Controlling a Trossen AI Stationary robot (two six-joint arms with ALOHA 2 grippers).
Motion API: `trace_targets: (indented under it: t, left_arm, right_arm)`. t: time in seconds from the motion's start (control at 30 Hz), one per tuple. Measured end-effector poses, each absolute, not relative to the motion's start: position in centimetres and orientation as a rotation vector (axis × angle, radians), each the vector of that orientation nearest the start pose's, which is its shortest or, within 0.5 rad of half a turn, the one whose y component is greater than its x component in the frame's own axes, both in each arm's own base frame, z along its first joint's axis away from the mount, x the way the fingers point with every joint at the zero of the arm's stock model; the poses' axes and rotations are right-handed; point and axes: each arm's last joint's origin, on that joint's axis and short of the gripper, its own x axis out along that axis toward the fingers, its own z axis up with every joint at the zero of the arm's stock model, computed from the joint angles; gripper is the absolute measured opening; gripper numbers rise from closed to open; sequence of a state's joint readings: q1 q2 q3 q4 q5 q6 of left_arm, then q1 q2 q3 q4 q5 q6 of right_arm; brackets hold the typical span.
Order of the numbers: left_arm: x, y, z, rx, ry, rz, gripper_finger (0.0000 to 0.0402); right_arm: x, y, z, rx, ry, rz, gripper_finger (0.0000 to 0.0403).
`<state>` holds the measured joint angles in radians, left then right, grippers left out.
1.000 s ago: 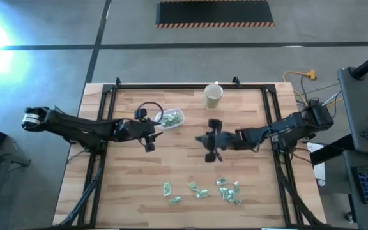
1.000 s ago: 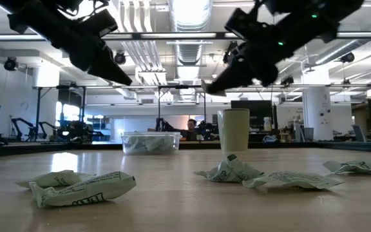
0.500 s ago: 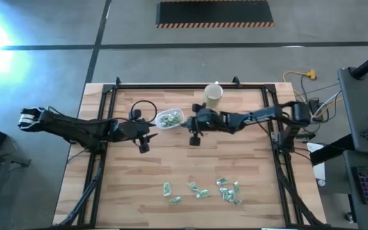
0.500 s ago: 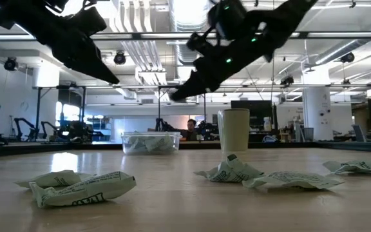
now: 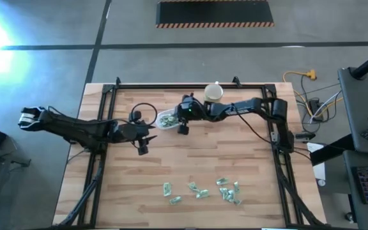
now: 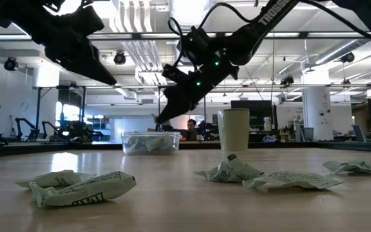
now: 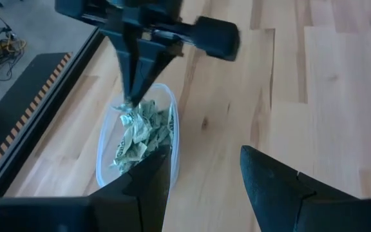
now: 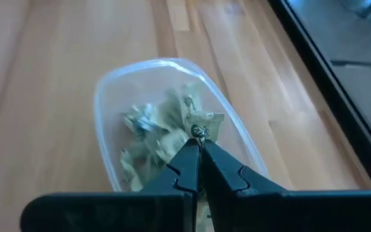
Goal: Pick and place Stevia / Truvia into bins
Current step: Put the stevia packet into the transparent container
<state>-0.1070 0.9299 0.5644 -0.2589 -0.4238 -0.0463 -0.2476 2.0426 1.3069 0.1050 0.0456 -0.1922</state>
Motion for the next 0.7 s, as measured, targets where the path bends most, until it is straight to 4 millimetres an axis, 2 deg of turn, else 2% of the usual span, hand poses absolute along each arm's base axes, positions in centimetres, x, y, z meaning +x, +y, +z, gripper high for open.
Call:
trace_targets:
  t: [0.37, 0.7]
  left_arm:
    - [18.6, -0.8, 23.06, 0.117, 0.592, 0.321, 0.0171]
    - [18.62, -0.82, 23.03, 0.116, 0.593, 0.32, 0.0171]
  right_arm:
    - [41.79, -11.98, 15.2, -0.063, 0.723, -0.252, 0.0017]
    - [41.92, -11.81, 15.29, -0.055, 0.701, -0.2, 0.0121]
